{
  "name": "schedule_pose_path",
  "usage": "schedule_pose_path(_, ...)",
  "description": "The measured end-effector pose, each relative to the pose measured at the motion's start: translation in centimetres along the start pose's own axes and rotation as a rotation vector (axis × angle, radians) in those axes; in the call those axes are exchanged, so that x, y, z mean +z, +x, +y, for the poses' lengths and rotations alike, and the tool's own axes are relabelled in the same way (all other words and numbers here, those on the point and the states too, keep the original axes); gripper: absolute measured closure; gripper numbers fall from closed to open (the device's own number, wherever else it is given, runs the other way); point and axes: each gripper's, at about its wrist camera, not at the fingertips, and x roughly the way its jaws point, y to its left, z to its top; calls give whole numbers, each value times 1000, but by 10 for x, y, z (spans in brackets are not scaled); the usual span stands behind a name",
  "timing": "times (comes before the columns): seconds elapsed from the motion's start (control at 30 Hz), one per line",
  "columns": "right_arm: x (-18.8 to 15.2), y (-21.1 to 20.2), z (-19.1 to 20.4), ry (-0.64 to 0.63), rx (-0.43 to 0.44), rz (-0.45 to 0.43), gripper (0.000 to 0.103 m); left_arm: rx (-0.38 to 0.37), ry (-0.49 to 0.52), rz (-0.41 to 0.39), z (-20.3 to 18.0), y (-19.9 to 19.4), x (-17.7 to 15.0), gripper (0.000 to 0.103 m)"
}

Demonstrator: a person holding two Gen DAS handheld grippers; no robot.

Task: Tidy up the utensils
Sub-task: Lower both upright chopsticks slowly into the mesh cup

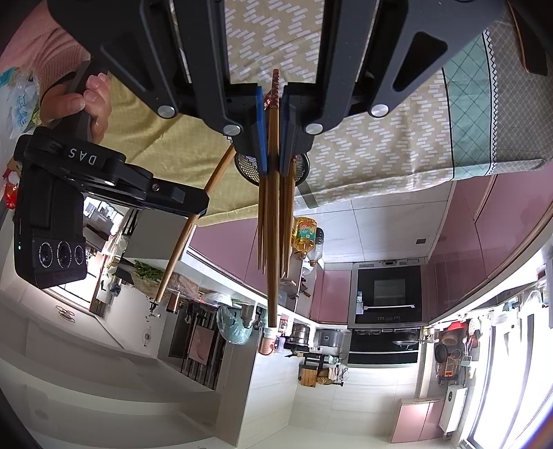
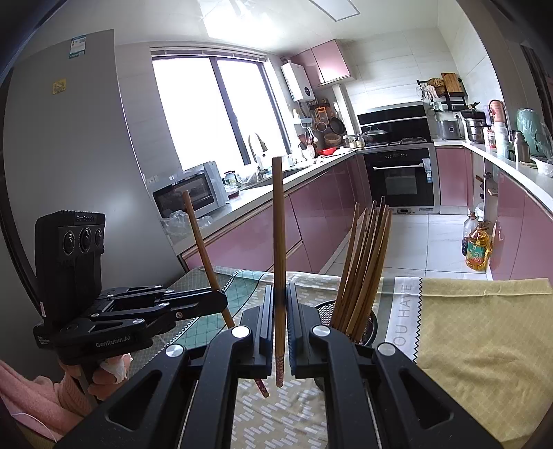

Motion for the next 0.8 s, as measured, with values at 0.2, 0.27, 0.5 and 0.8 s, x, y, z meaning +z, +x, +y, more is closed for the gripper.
schedule_pose_path(0.2, 3, 0, 0, -5, 0, -7, 97, -1, 10, -12, -2, -2, 6, 96)
schedule_pose_path(0.27, 4, 0, 0, -4, 1, -11, 97, -1, 12, -17, -3, -3, 8, 96)
schedule_pose_path(0.5, 5, 0, 0, -6, 2, -20, 97, -1, 16, -31, -5, -6, 14, 96)
schedule_pose_path(0.8, 10, -3, 1, -13, 4, -34, 97, -6, 22, -49, -8, -10, 19, 96)
